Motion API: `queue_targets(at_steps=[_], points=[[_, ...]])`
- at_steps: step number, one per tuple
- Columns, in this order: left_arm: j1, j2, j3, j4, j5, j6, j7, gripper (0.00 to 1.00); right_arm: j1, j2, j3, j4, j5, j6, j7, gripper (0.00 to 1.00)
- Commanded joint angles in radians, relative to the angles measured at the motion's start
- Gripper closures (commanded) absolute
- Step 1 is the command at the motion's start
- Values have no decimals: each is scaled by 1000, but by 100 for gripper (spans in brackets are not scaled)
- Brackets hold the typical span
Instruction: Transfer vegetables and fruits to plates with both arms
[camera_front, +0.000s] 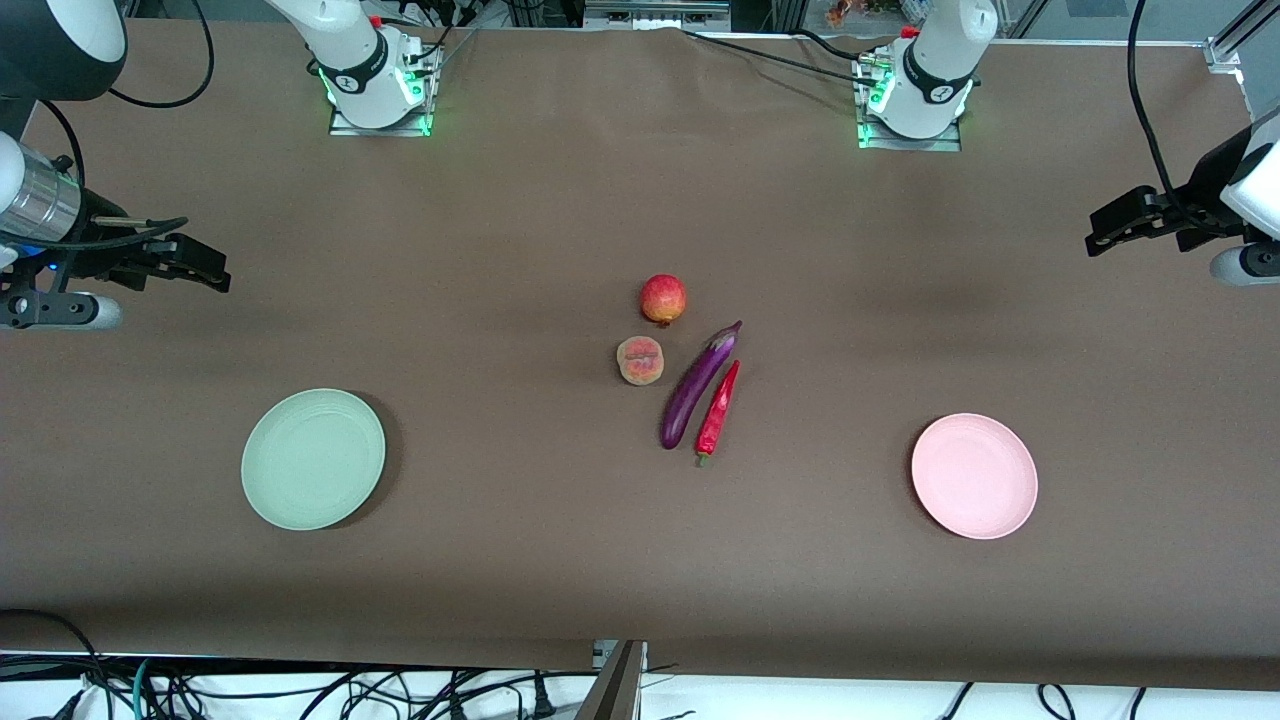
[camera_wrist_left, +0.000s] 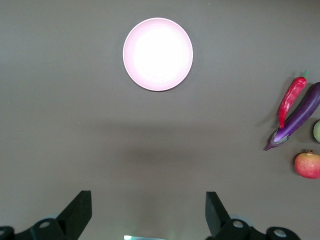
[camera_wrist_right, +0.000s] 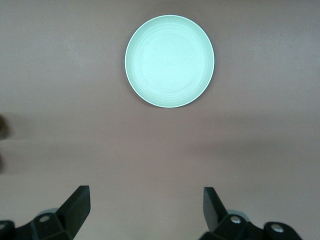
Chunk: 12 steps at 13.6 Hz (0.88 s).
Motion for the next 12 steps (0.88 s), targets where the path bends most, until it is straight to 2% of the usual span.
queue_targets(at_steps=[1, 12], points=[[8, 0, -4, 4, 4, 4, 7, 0, -12, 1, 6, 3, 5, 11, -9, 0], [6, 0, -6, 4, 4, 4, 7, 0, -19, 1, 4, 3, 5, 25, -9, 0]])
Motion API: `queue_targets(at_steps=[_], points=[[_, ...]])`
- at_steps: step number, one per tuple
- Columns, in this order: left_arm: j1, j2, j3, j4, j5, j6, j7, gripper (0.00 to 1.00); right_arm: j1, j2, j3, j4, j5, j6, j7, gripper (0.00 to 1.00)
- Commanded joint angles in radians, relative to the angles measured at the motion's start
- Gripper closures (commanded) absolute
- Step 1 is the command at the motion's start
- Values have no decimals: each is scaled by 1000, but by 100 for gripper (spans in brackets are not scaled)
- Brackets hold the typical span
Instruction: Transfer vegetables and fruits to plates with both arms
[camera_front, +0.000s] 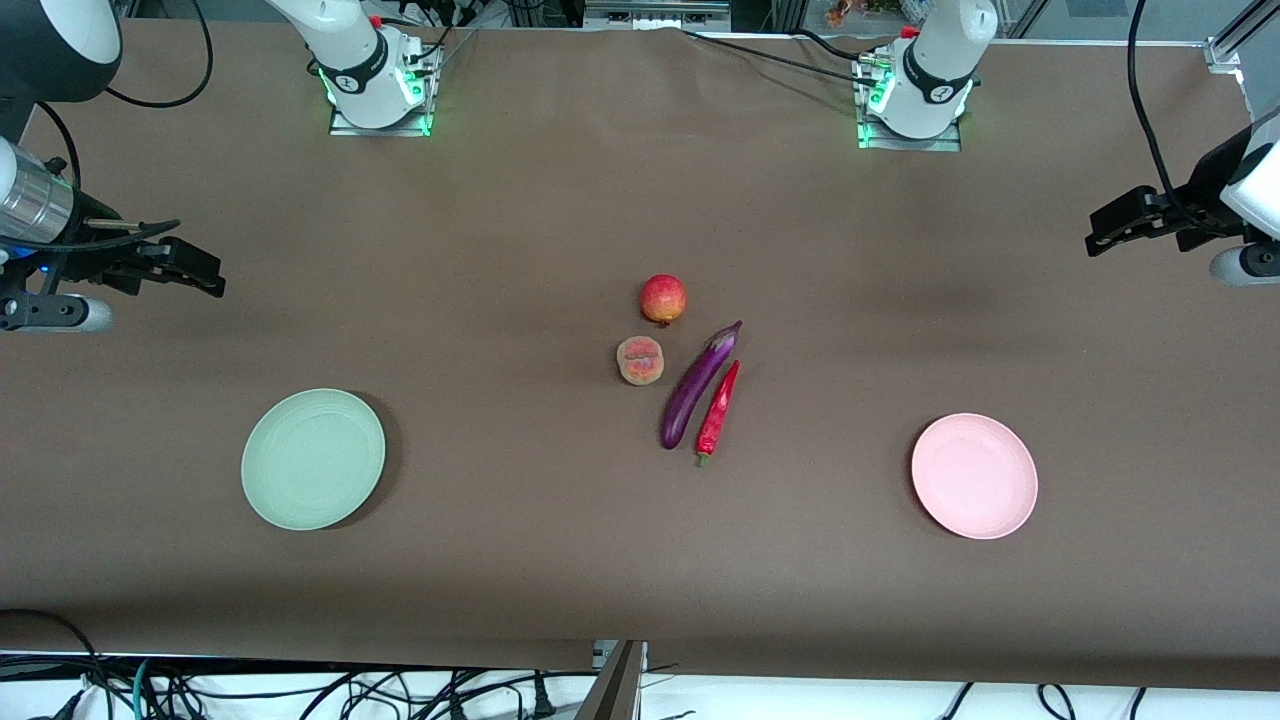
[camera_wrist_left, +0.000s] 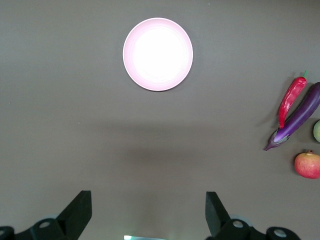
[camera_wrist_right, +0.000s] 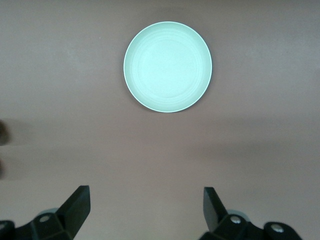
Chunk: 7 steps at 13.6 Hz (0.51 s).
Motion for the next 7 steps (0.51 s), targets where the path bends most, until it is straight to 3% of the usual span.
queue_targets(at_steps=[1, 7], points=[[6, 0, -4, 4, 4, 4, 8, 0, -10, 0, 6, 3, 6, 5, -7, 0], [6, 0, -4, 2, 4, 2, 7, 0, -9, 28, 9, -1, 6, 3, -4, 0]])
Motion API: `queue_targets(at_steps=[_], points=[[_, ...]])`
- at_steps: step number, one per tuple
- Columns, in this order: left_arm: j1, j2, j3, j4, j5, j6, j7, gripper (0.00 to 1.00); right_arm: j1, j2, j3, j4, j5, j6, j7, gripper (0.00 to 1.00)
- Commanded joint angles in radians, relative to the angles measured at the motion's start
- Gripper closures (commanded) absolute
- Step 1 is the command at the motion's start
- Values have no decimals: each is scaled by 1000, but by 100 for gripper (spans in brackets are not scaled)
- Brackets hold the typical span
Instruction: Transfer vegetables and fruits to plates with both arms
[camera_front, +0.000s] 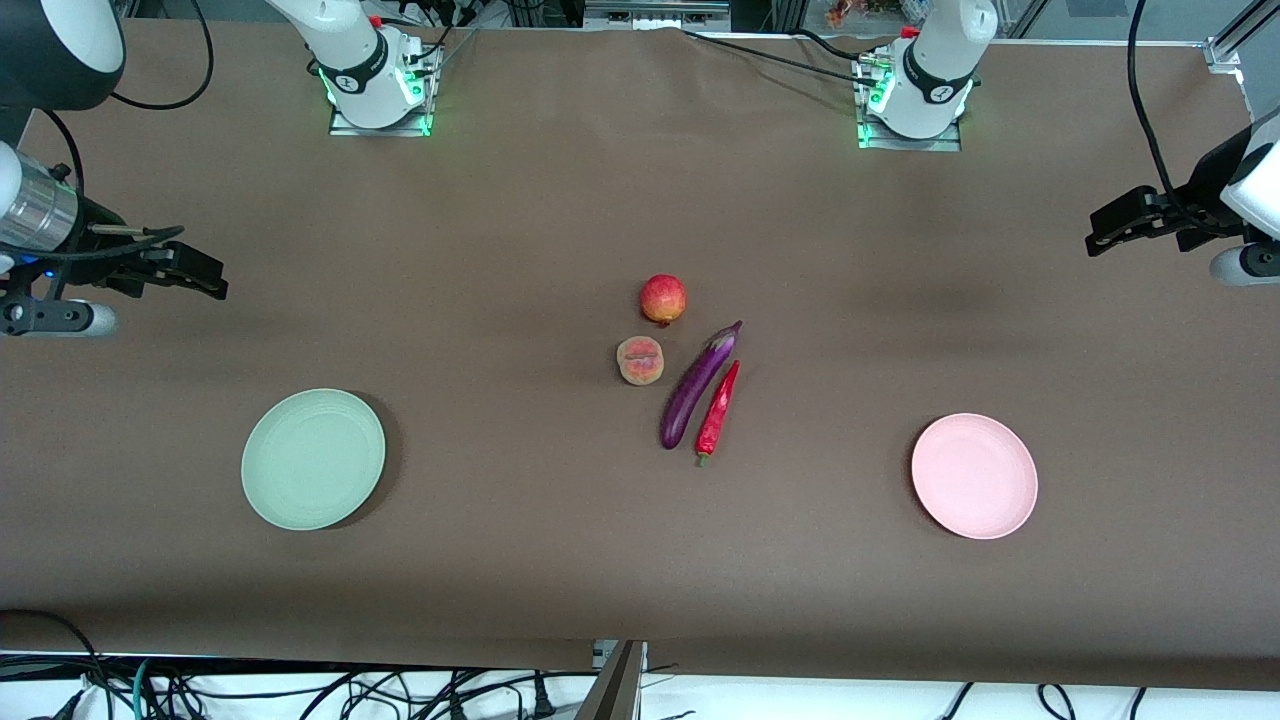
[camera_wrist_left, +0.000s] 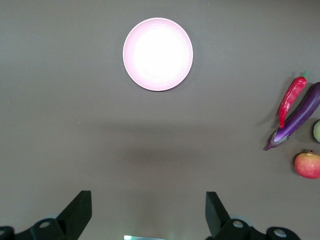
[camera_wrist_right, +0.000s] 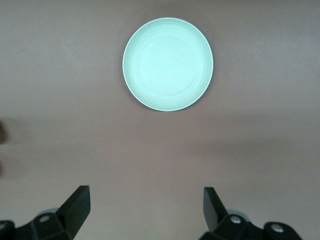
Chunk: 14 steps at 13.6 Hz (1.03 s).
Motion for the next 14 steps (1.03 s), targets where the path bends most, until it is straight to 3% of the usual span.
queue_targets(at_steps=[1, 9, 14], points=[[6, -1, -6, 4, 4, 2, 8, 0, -3, 28, 7, 1, 3, 0, -2, 0], [7, 0, -6, 4, 4, 2, 7, 0, 63, 123, 18, 1, -3, 38, 72, 0], [6, 0, -4, 4, 4, 2, 7, 0, 190, 241, 19, -2, 130, 205, 320, 0]])
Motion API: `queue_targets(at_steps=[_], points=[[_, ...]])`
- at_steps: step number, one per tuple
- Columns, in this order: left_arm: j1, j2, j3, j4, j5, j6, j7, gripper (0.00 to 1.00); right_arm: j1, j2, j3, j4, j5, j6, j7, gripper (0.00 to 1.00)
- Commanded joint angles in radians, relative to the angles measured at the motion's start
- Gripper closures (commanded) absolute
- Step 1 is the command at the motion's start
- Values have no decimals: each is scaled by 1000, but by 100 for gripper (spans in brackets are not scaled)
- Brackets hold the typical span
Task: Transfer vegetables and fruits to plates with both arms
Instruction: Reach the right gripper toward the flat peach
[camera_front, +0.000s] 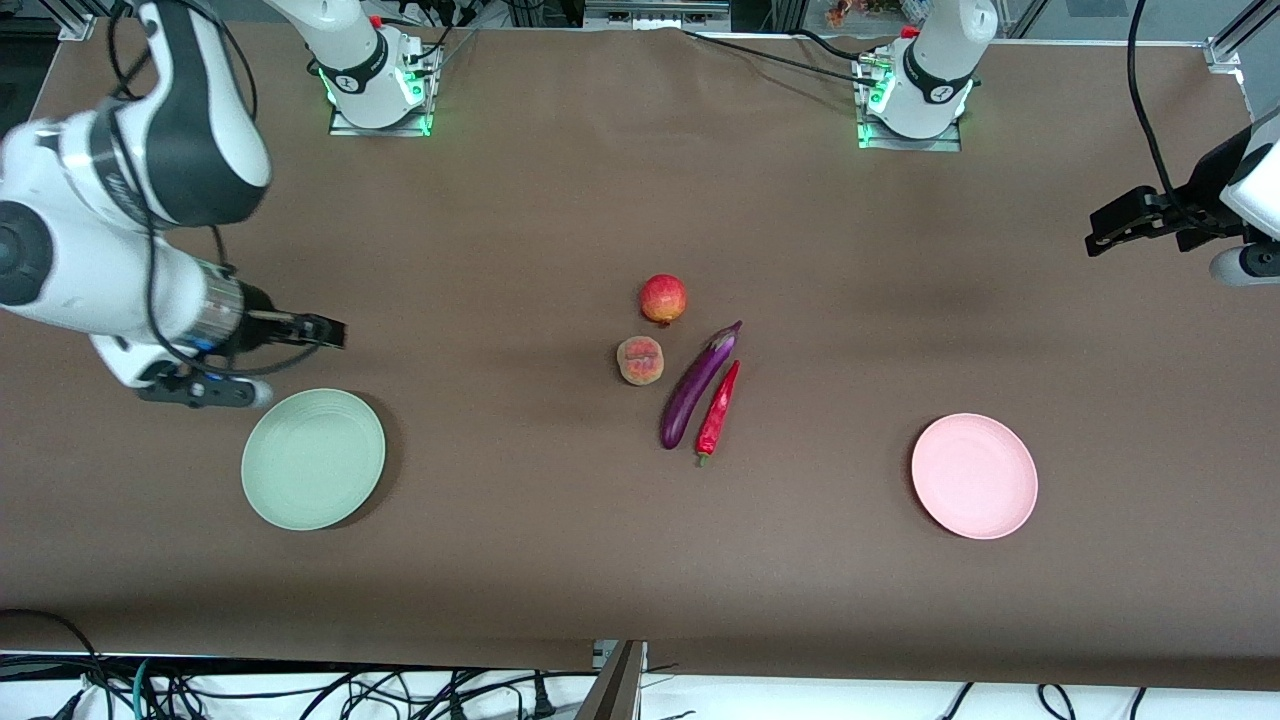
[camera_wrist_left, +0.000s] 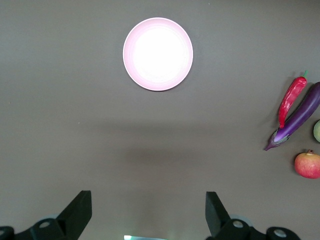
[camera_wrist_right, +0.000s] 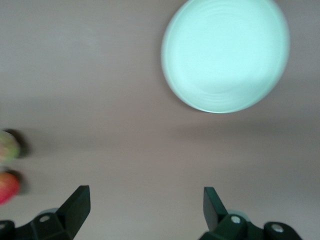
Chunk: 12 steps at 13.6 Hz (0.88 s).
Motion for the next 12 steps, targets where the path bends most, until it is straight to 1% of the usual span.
queue_targets(at_steps=[1, 7, 9, 12], points=[[6, 0, -6, 4, 4, 2, 7, 0, 100, 63, -1, 0, 31, 104, 171, 0], [6, 0, -6, 4, 4, 2, 7, 0, 355, 198, -3, 3, 15, 389, 517, 0], [6, 0, -6, 4, 4, 4, 8, 0, 401, 241, -3, 4, 17, 469, 586, 0], [6, 0, -6, 4, 4, 4, 7, 0, 467, 294, -4, 4, 17, 586, 629, 0]])
